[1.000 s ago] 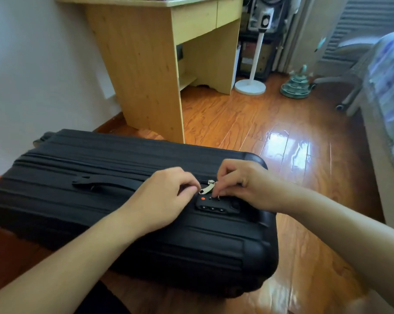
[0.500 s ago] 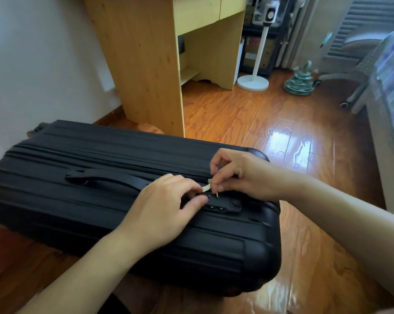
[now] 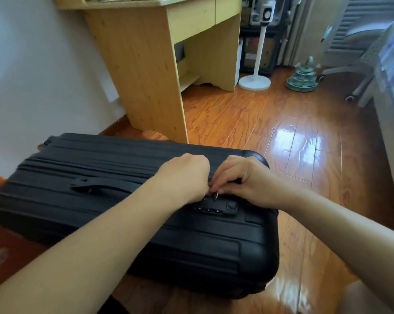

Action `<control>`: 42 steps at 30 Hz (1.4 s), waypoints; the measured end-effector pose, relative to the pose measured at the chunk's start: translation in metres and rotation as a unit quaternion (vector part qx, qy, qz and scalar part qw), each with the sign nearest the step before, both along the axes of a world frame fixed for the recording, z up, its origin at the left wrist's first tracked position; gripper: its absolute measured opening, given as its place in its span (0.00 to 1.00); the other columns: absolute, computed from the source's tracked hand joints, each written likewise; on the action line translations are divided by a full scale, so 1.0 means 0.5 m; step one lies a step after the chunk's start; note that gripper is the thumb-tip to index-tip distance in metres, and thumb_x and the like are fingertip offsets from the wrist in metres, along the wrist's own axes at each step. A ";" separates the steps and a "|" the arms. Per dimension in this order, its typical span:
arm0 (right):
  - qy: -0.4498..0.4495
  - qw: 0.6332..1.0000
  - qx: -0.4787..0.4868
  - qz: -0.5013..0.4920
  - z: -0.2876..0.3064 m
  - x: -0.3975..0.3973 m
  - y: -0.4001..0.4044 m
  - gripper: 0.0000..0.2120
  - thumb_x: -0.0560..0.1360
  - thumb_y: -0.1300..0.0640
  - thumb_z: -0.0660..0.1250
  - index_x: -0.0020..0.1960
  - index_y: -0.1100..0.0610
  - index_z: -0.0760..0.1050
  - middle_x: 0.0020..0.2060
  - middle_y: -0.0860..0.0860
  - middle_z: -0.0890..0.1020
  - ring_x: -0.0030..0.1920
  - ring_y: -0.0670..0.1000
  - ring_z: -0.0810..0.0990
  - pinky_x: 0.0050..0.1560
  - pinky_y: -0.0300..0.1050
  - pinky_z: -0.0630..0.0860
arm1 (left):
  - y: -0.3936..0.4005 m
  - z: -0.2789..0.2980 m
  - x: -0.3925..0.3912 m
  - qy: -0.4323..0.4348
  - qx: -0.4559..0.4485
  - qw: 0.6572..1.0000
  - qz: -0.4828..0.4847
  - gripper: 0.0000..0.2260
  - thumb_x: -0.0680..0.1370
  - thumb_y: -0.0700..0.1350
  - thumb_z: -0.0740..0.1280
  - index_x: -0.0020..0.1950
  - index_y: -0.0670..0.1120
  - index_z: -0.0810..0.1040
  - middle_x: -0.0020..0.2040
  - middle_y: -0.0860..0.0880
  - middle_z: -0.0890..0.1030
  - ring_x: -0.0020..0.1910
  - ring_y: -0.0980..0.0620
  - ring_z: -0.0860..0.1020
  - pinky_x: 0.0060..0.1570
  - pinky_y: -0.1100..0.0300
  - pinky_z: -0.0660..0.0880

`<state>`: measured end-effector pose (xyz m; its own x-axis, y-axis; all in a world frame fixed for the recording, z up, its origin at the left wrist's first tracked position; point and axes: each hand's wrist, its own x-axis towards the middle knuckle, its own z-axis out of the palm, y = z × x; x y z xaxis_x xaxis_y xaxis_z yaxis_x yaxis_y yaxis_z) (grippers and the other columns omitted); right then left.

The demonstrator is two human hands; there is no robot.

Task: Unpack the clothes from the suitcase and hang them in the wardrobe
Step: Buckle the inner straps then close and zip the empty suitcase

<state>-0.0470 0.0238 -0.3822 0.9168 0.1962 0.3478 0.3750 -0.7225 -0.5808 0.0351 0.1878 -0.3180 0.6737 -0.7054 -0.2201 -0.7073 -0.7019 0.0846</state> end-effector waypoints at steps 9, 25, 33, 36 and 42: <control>-0.027 0.999 0.006 -0.021 0.002 -0.008 0.007 0.06 0.74 0.60 0.74 0.46 0.50 0.85 0.46 0.42 0.82 0.51 0.46 0.79 0.55 0.43 0.75 | 0.004 0.030 -0.004 -0.059 0.061 0.993 -0.084 0.08 0.77 0.49 0.69 0.40 0.50 0.73 0.39 0.50 0.76 0.36 0.49 0.74 0.34 0.54 0.72; -0.057 0.997 0.017 -0.041 -0.012 -0.013 0.007 0.05 0.74 0.59 0.75 0.48 0.50 0.86 0.45 0.42 0.83 0.49 0.46 0.79 0.51 0.47 0.77 | 0.016 0.005 0.043 0.291 -0.132 0.946 0.056 0.07 0.73 0.39 0.76 0.47 0.44 0.80 0.35 0.48 0.83 0.34 0.51 0.77 0.34 0.60 0.74; -0.010 0.995 0.061 -0.084 -0.004 -0.024 0.009 0.04 0.73 0.55 0.75 0.47 0.48 0.84 0.43 0.43 0.84 0.49 0.47 0.81 0.52 0.51 0.77 | 0.031 0.011 0.036 0.232 -0.122 0.964 -0.049 0.02 0.80 0.46 0.71 0.47 0.51 0.81 0.38 0.51 0.85 0.39 0.51 0.83 0.45 0.51 0.82; 0.031 0.996 0.062 -0.054 0.008 -0.053 -0.004 0.06 0.76 0.59 0.73 0.51 0.50 0.85 0.52 0.41 0.84 0.58 0.44 0.80 0.61 0.46 0.76 | 0.024 0.019 0.038 0.230 -0.092 0.968 -0.037 0.09 0.82 0.51 0.66 0.46 0.50 0.83 0.39 0.50 0.86 0.39 0.51 0.84 0.47 0.54 0.81; 0.081 0.995 0.046 -0.023 0.010 -0.105 -0.011 0.09 0.77 0.56 0.71 0.56 0.50 0.84 0.60 0.39 0.82 0.71 0.39 0.70 0.70 0.48 0.71 | -0.016 0.026 0.030 0.230 -0.043 0.972 0.021 0.16 0.80 0.54 0.69 0.44 0.43 0.86 0.36 0.48 0.85 0.31 0.54 0.79 0.34 0.66 0.77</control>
